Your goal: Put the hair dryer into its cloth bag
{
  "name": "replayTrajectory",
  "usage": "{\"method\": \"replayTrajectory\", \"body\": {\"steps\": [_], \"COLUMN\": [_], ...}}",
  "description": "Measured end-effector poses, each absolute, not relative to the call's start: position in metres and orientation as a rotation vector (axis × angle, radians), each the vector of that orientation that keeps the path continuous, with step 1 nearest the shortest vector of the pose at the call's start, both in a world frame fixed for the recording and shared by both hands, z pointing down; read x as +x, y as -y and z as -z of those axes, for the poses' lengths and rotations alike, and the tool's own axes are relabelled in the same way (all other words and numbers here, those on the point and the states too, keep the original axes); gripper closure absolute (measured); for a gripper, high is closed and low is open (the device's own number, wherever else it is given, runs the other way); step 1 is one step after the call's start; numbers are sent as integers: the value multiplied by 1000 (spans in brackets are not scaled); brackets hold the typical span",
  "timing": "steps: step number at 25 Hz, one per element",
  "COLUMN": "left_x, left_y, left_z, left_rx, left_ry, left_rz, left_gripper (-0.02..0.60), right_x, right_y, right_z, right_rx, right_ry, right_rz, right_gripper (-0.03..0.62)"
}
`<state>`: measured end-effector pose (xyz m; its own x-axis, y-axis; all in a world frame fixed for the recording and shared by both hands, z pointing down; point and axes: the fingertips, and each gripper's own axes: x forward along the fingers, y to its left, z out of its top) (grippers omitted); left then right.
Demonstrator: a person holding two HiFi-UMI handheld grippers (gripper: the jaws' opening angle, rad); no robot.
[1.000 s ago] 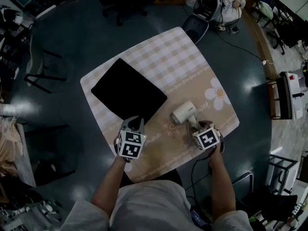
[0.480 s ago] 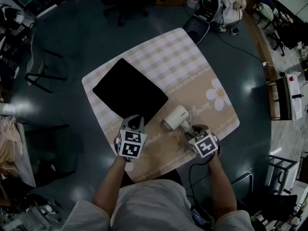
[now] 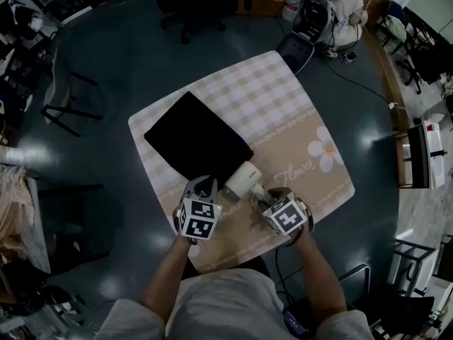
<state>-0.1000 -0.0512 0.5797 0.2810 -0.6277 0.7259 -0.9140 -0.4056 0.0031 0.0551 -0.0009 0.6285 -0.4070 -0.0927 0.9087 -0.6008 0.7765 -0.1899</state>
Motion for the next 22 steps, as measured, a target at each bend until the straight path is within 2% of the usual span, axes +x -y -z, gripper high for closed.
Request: {"method": "replayTrajectory", "body": {"steps": [22], "left_x": [-102], "left_y": [53], "left_z": [-567], "left_rx": [2174], "left_ry": [1383], "left_rz": [-898], "left_gripper": [566], "right_x": [3], "right_y": [26], "right_z": [-643], "right_rx": [457], "right_ry": [1930], "right_rz": [-615], "right_gripper": [418]}}
